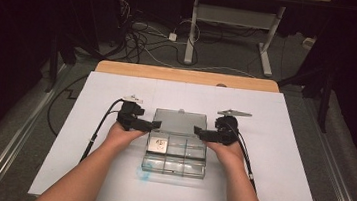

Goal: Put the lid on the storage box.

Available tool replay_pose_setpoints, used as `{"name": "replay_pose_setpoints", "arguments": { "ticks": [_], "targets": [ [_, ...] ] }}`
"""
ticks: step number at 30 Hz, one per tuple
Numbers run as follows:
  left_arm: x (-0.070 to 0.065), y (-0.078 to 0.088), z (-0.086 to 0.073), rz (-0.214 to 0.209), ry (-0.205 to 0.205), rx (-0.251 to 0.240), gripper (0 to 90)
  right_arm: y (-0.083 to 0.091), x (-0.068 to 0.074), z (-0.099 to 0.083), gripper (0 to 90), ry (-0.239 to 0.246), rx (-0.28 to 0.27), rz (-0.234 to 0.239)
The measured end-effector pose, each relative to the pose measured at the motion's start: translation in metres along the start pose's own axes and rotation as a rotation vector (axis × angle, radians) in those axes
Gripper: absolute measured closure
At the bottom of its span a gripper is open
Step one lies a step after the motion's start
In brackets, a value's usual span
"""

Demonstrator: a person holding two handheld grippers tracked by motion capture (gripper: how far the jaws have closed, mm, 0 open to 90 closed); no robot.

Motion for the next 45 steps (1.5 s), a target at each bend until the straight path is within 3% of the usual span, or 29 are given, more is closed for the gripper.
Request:
{"name": "replay_pose_setpoints", "arguments": {
  "ticks": [1,7,11,17,27,31,37,42,45],
  "targets": [
    [0.001,0.0,0.0,0.002,0.0,-0.001,0.0,-0.003,0.002,0.0,6.9,-0.017,0.012,0.023],
    [0.002,-0.001,-0.001,-0.008,0.016,-0.001,0.0,-0.019,0.004,-0.003,9.4,-0.054,0.062,0.035],
    [0.0,-0.003,-0.002,-0.006,0.005,0.002,0.0,-0.024,0.002,-0.009,9.9,-0.08,0.089,0.031],
    [-0.002,-0.005,-0.005,-0.016,-0.002,0.015,0.0,-0.025,0.003,-0.012,11.4,-0.143,0.112,0.07],
    [-0.004,-0.005,-0.003,-0.027,0.004,0.002,0.5,-0.023,0.007,-0.014,20.9,-0.196,0.112,0.117],
    [-0.005,-0.004,-0.004,-0.031,0.002,0.002,2.2,-0.022,0.008,-0.016,25.1,-0.214,0.088,0.133],
    [-0.011,0.004,0.001,-0.084,-0.005,-0.018,14.0,-0.012,0.011,-0.01,37.6,-0.108,0.021,0.087],
    [-0.022,0.013,0.004,-0.127,-0.071,-0.047,35.7,0.003,0.013,-0.007,52.4,-0.036,-0.042,0.048],
    [-0.028,0.019,0.003,-0.115,-0.121,-0.062,46.6,0.012,0.014,-0.005,60.9,-0.002,-0.078,0.027]
  ]
}}
Point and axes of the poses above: each handheld gripper's, and its own axes: y roughly backward along the jaws, z roughly out of its top, x roughly to its left, the point moved 8 cm from there along -y, roughly forward along the jaws, and after that the axes turned 4 degrees about -x, right-handed, at the moved point
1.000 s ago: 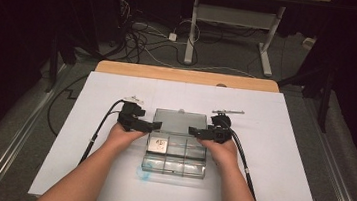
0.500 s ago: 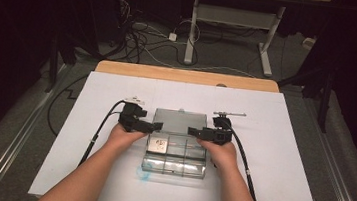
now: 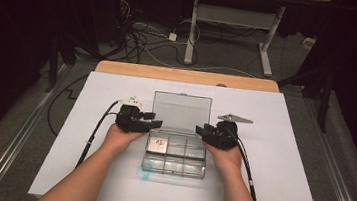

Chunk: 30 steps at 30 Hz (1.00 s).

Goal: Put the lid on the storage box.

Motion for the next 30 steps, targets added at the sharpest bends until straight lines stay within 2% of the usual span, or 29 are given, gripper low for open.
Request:
{"name": "replay_pose_setpoints", "arguments": {
  "ticks": [2,6,10,14,19,22,27,30],
  "targets": [
    [-0.002,0.004,0.001,0.002,-0.009,-0.014,50.9,0.005,0.001,0.001,65.3,0.028,-0.017,-0.008],
    [-0.008,0.012,0.005,0.01,-0.053,-0.041,59.3,0.011,0.005,0.001,67.0,0.075,-0.035,-0.023],
    [-0.015,0.017,0.009,0.024,-0.082,-0.052,63.7,0.015,0.007,0.001,66.9,0.09,-0.04,-0.027],
    [-0.019,0.02,0.007,0.032,-0.091,-0.054,68.2,0.022,0.008,0.001,65.4,0.094,-0.059,-0.025],
    [-0.023,0.023,0.006,0.036,-0.103,-0.048,68.1,0.044,0.008,-0.003,65.7,0.108,-0.09,-0.027],
    [-0.025,0.024,0.005,0.048,-0.087,-0.04,67.6,0.058,0.008,-0.012,70.8,0.129,-0.083,-0.041],
    [-0.031,0.027,0.003,0.048,-0.072,-0.024,64.6,0.068,0.02,-0.024,84.0,0.147,-0.071,0.034],
    [-0.034,0.028,-0.002,0.064,-0.087,-0.008,58.5,0.067,0.028,-0.026,90.0,0.166,-0.076,0.056]
  ]
}}
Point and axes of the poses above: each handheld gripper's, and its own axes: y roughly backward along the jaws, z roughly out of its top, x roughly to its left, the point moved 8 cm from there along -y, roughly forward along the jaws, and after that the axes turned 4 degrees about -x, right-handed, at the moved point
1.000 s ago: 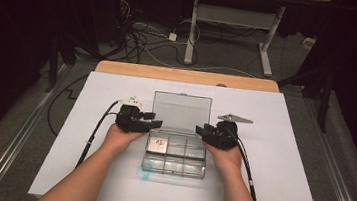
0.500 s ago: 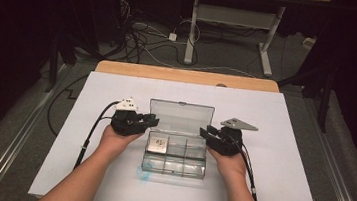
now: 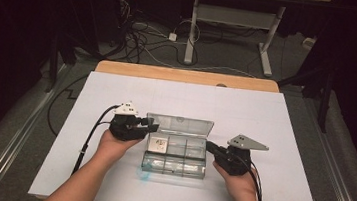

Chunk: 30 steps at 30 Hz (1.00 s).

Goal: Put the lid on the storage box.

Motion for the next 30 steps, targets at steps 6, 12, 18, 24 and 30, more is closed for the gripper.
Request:
{"name": "replay_pose_setpoints", "arguments": {
  "ticks": [6,12,18,24,30],
  "targets": [
    [-0.003,0.001,-0.014,-0.003,0.002,0.031,52.9,-0.002,0.01,-0.006,90.0,0.031,0.009,0.022],
    [-0.007,0.002,-0.022,0.011,-0.019,0.027,50.3,0.0,0.02,-0.009,90.0,0.071,0.006,0.026],
    [-0.01,0.005,-0.026,0.025,-0.035,0.026,48.2,0.002,0.025,-0.007,90.0,0.083,-0.015,0.026],
    [-0.01,0.008,-0.035,0.049,-0.013,0.045,39.8,0.005,0.027,-0.01,90.0,0.093,-0.021,0.021],
    [-0.016,0.024,-0.045,0.056,-0.004,0.036,34.9,0.009,0.025,-0.012,90.0,0.088,-0.024,0.015]
  ]
}}
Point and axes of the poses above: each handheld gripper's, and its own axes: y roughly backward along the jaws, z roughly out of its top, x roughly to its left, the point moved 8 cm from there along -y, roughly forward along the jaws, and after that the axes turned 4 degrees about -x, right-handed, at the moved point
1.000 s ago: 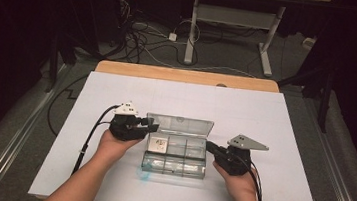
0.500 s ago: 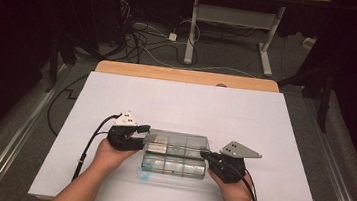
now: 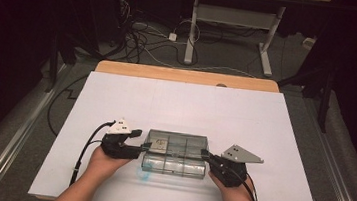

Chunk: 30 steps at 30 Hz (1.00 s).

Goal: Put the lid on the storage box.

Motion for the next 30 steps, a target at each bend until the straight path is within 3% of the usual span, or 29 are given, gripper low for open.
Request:
{"name": "replay_pose_setpoints", "arguments": {
  "ticks": [2,4,6,9,11,13,18,27,30],
  "targets": [
    [-0.007,0.01,-0.007,-0.016,0.014,-0.013,34.9,0.001,0.0,-0.002,90.0,-0.002,0.002,-0.001],
    [-0.015,0.022,-0.014,-0.038,0.052,-0.046,35.5,0.001,0.001,-0.004,90.0,0.001,0.008,-0.003],
    [-0.022,0.028,-0.021,-0.066,0.091,-0.042,38.2,0.001,0.001,-0.006,90.0,-0.001,0.012,0.0],
    [-0.029,0.03,-0.022,-0.079,0.066,-0.025,46.7,0.0,0.002,-0.008,90.0,-0.002,0.016,-0.002],
    [-0.03,0.028,-0.02,-0.091,0.075,-0.039,56.6,0.0,0.003,-0.009,90.0,0.0,0.017,-0.001],
    [-0.033,0.025,-0.018,-0.117,0.057,-0.056,69.9,0.0,0.004,-0.01,90.0,0.002,0.022,-0.001],
    [-0.037,0.017,-0.014,-0.14,0.053,-0.07,84.1,0.001,0.006,-0.014,90.0,-0.001,0.026,0.007],
    [-0.033,0.015,-0.013,-0.135,0.037,-0.066,87.2,0.005,0.007,-0.017,90.0,0.014,0.033,0.009],
    [-0.033,0.016,-0.014,-0.125,0.023,-0.058,87.0,0.01,0.004,-0.019,82.7,0.002,0.031,0.006]
  ]
}}
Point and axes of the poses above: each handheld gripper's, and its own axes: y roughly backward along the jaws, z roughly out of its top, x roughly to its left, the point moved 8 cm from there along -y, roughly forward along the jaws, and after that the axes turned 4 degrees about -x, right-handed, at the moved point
